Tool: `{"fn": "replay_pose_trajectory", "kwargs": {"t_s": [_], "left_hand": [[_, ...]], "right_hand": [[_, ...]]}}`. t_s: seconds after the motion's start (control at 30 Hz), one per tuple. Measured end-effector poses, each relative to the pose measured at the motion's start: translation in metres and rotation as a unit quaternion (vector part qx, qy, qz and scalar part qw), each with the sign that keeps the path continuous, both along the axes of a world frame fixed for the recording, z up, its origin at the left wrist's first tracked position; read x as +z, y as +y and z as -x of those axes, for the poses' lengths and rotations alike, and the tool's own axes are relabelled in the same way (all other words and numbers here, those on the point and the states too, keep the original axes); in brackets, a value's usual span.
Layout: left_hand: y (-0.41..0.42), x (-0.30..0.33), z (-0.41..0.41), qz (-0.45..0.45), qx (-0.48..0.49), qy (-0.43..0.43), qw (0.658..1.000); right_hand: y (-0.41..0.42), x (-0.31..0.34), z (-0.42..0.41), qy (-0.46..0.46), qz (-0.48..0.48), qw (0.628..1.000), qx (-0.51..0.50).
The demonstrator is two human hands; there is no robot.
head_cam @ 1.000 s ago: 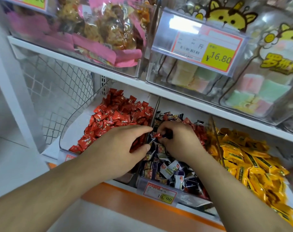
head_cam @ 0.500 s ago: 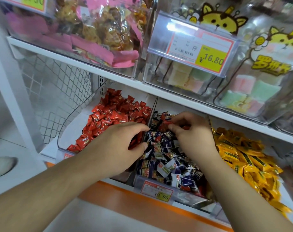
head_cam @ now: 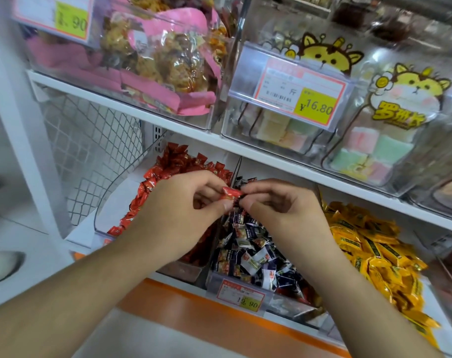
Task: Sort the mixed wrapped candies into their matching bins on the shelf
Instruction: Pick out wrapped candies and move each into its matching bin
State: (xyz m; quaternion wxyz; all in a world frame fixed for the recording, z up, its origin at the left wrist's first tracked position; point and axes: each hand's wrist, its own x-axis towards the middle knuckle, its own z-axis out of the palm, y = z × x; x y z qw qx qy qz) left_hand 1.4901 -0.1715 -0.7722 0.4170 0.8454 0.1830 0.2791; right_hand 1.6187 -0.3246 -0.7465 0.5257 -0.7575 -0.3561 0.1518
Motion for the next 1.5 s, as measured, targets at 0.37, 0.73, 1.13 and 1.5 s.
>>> {"fn": "replay_pose_trajectory", "kwargs": {"t_s": [0.37,0.73,1.13,1.5], "left_hand": [[0.016,-0.013,0.006,-0.137,-0.026,0.106,0.985],[0.011,-0.024,0.002,-0.134,-0.064,0.114,0.982],[0.006,-0.004,0.003,0.038,-0.016,0.014,0.999],[0.016,-0.015,0.004,-0.127,0.0,0.096,0.987]], "right_hand": [[0.019,-0.042,-0.057,-0.259,0.231,0.937,-0.042],[0.021,-0.055,-0.067,-0.273,0.195,0.937,-0.101],[0.017,-0.004,0.0,0.03,-0.019,0.999,0.017],[0.019,-0.05,-0.051,-0.28,0.27,0.921,0.019]]}}
